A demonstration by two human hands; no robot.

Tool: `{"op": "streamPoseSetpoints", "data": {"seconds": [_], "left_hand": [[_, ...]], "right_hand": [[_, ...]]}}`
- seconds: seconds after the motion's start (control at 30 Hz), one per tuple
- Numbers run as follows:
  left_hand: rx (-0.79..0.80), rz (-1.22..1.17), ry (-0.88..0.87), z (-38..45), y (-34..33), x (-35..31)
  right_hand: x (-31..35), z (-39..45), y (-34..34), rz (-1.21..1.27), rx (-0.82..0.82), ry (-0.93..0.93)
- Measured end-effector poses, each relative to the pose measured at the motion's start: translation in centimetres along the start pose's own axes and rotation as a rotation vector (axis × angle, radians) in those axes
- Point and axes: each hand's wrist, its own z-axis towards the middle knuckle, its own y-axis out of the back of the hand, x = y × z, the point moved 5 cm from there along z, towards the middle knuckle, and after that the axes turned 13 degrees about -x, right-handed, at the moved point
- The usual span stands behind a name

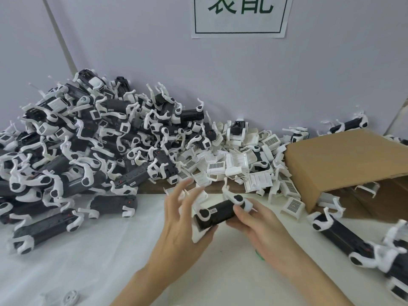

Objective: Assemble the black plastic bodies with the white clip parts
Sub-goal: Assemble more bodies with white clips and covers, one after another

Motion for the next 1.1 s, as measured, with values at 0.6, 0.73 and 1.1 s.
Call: {"op": "streamPoseSetpoints", "data": {"seconds": [0.6,0.73,1.1], "left_hand": [[0.016,-0.708,0.998,-1.7,-2.3,2.8],[0.056,-0.736,0.944,-1.4,-2.3,2.8],[0.141,-0.754,0.794,-0.5,-3.1,2.5]], "right_hand": [[-0.5,0.3,0.8,0.01,-0.088,0.088],[-0.1,-0.2,0.7,-0.108,-0.072,0.084],[2.4,0.2,1.9,-0.515,-0.065,0.351]]}}
